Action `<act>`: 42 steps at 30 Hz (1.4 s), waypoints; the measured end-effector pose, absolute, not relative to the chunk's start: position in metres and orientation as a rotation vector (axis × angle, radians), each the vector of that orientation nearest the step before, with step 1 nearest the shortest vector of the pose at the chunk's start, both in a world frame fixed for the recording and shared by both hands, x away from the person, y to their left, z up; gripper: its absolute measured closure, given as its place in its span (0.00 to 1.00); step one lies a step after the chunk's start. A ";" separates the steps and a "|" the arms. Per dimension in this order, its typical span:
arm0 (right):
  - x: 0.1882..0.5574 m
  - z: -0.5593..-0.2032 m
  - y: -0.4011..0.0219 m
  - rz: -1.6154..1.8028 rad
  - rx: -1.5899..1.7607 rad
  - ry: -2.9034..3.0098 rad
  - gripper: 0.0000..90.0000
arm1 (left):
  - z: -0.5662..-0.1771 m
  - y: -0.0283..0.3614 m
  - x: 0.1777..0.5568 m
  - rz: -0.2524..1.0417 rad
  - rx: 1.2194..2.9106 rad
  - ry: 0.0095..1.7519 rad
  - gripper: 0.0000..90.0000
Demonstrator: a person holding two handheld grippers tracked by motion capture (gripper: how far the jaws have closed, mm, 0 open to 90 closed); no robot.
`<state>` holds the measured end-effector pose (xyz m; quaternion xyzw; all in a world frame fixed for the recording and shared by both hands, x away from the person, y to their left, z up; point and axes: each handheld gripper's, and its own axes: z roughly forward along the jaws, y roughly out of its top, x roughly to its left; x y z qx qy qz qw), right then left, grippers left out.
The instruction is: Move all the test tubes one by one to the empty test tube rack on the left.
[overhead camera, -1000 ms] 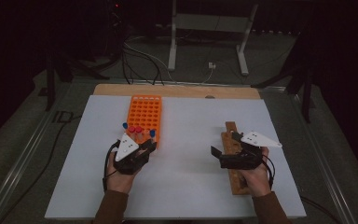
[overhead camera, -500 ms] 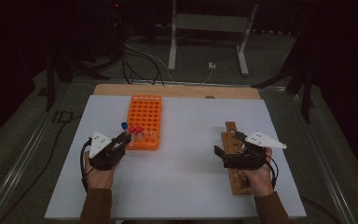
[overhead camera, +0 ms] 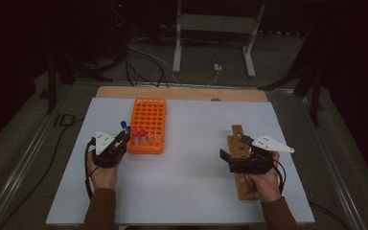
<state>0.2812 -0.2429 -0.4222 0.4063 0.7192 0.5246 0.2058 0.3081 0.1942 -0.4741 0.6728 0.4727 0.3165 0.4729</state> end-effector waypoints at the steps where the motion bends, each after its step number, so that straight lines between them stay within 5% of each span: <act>1: 0.281 -0.422 -0.243 1.461 1.131 2.006 0.00 | -0.476 0.194 0.309 0.772 1.650 1.158 0.86; 25: 0.280 -0.427 -0.247 1.453 1.138 2.013 0.00 | -0.500 0.192 0.318 0.698 1.826 1.215 0.85; 42: 0.274 -0.436 -0.262 1.474 1.122 1.938 0.00 | -0.449 0.220 0.273 0.621 1.625 1.102 0.35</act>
